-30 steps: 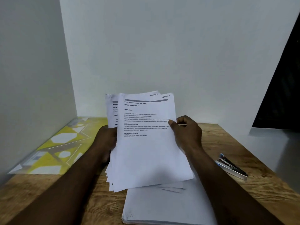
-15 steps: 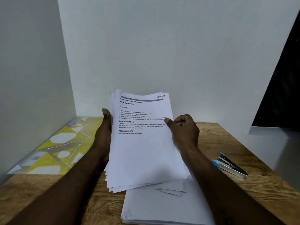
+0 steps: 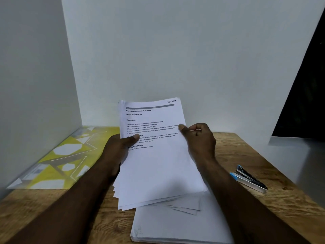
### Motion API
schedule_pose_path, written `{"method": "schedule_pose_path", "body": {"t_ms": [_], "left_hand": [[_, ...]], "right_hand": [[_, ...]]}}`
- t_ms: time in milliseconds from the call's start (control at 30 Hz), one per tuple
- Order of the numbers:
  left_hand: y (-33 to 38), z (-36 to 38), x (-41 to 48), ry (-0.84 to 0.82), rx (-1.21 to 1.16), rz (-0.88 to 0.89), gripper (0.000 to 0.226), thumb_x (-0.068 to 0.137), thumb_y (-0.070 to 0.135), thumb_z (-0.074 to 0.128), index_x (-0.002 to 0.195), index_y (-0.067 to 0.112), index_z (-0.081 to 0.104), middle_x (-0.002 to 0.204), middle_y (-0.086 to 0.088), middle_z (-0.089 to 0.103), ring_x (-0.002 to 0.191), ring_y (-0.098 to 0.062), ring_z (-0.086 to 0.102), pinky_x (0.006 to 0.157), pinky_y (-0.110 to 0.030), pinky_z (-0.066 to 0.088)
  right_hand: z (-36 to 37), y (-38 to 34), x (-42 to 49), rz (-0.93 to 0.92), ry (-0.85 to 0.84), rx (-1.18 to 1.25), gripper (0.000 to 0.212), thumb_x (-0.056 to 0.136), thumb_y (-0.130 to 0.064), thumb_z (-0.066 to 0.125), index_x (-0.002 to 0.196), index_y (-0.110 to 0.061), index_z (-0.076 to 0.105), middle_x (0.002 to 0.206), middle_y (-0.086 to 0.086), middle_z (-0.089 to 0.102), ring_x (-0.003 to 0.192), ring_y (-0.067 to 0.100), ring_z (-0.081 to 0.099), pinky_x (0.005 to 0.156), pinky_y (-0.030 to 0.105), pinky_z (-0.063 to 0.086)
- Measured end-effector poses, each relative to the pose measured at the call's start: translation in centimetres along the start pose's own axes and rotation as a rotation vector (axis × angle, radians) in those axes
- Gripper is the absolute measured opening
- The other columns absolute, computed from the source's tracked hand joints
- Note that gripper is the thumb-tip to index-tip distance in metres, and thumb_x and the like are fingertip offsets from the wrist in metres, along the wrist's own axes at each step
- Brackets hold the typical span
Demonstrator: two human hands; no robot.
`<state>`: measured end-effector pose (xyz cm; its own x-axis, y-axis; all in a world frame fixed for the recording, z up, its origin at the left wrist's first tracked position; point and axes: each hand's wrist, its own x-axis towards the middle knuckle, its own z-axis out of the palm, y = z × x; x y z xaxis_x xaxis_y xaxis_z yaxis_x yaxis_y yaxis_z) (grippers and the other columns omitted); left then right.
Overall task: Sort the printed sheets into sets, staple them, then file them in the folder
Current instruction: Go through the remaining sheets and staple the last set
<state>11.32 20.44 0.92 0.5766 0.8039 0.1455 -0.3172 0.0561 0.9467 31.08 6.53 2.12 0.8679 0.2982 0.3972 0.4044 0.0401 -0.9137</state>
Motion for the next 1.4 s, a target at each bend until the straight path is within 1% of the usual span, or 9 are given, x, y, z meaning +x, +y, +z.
{"method": "schedule_pose_path", "body": {"t_ms": [133, 233, 400, 567, 667, 767, 933, 1167, 1400], "left_hand": [[0.3, -0.5, 0.1, 0.021, -0.023, 0.001, 0.028, 0.098, 0.012, 0.068, 0.125, 0.006, 0.072, 0.116, -0.010, 0.079, 0.105, -0.031, 0.076, 0.083, -0.040, 0.062], [0.1, -0.9, 0.4, 0.002, -0.047, 0.028, 0.031, 0.099, 0.014, 0.067, 0.129, 0.008, 0.070, 0.121, -0.009, 0.077, 0.111, -0.029, 0.075, 0.092, -0.043, 0.060], [0.1, -0.9, 0.2, -0.025, -0.106, 0.105, 0.031, 0.103, 0.013, 0.061, 0.133, 0.010, 0.067, 0.128, -0.005, 0.075, 0.118, -0.023, 0.072, 0.091, -0.032, 0.062], [0.4, -1.3, 0.5, -0.029, -0.197, 0.149, 0.036, 0.103, 0.013, 0.057, 0.138, 0.008, 0.064, 0.135, -0.008, 0.071, 0.126, -0.027, 0.067, 0.107, -0.044, 0.054], [0.7, -1.0, 0.3, -0.054, -0.261, 0.149, 0.035, 0.105, 0.009, 0.051, 0.139, 0.009, 0.062, 0.132, -0.008, 0.072, 0.116, -0.023, 0.072, 0.088, -0.034, 0.062], [0.7, -0.8, 0.2, -0.087, -0.288, 0.145, 0.037, 0.106, 0.008, 0.048, 0.141, 0.009, 0.060, 0.133, -0.007, 0.072, 0.117, -0.023, 0.072, 0.089, -0.034, 0.062], [0.7, -0.9, 0.3, -0.072, -0.317, 0.112, 0.039, 0.106, 0.012, 0.048, 0.143, 0.006, 0.058, 0.136, -0.010, 0.070, 0.120, -0.024, 0.070, 0.090, -0.034, 0.062], [0.3, -1.8, 1.1, -0.065, -0.383, 0.053, 0.047, 0.108, 0.021, 0.050, 0.151, 0.001, 0.052, 0.153, -0.018, 0.054, 0.145, -0.035, 0.049, 0.123, -0.055, 0.035], [0.2, -1.4, 1.2, -0.053, -0.300, 0.059, 0.037, 0.107, 0.011, 0.049, 0.143, 0.006, 0.060, 0.141, -0.012, 0.067, 0.125, -0.027, 0.068, 0.105, -0.042, 0.056]], "right_hand": [[-0.9, 0.5, 1.3, 0.100, 0.019, 0.128, 0.050, 0.095, -0.067, 0.064, 0.083, -0.018, 0.070, 0.079, -0.007, 0.076, 0.077, 0.019, 0.070, 0.079, 0.038, 0.053], [-1.8, 1.3, 2.0, 0.145, -0.066, 0.092, 0.048, 0.082, -0.063, 0.080, 0.090, -0.017, 0.070, 0.087, -0.005, 0.072, 0.085, 0.020, 0.065, 0.081, 0.040, 0.054], [-1.5, 1.9, 2.0, 0.447, -0.399, 0.330, 0.095, 0.053, -0.064, 0.099, 0.120, -0.008, 0.060, 0.115, 0.010, 0.072, 0.102, 0.028, 0.068, 0.078, 0.039, 0.060], [-1.4, 1.7, 1.9, 0.430, -0.407, 0.280, 0.067, 0.068, -0.056, 0.095, 0.086, -0.001, 0.062, 0.081, 0.011, 0.059, 0.063, 0.025, 0.056, 0.062, 0.033, 0.047], [-1.8, 1.1, 1.2, 0.538, -0.527, 0.325, 0.085, 0.061, -0.062, 0.095, 0.120, -0.005, 0.074, 0.108, 0.012, 0.078, 0.097, 0.036, 0.076, 0.097, 0.048, 0.060], [-1.8, 0.2, 0.5, 0.555, -0.535, 0.440, 0.111, 0.037, -0.047, 0.106, 0.127, 0.007, 0.068, 0.106, 0.009, 0.069, 0.093, 0.034, 0.062, 0.104, 0.047, 0.054], [-2.2, -0.5, 0.2, 0.523, -0.525, 0.328, 0.044, 0.084, -0.028, 0.088, 0.114, 0.002, 0.077, 0.093, 0.009, 0.080, 0.077, 0.024, 0.074, 0.077, 0.037, 0.059], [-0.5, 0.1, -0.2, 0.728, -0.870, 0.379, 0.096, 0.076, -0.056, 0.092, 0.151, -0.009, 0.052, 0.143, 0.016, 0.065, 0.134, 0.036, 0.062, 0.118, 0.056, 0.043], [-1.7, -1.5, -0.3, 0.673, -0.759, 0.665, 0.058, 0.074, -0.001, 0.077, 0.132, 0.004, 0.069, 0.118, 0.021, 0.076, 0.097, 0.034, 0.077, 0.075, 0.042, 0.065]]}}
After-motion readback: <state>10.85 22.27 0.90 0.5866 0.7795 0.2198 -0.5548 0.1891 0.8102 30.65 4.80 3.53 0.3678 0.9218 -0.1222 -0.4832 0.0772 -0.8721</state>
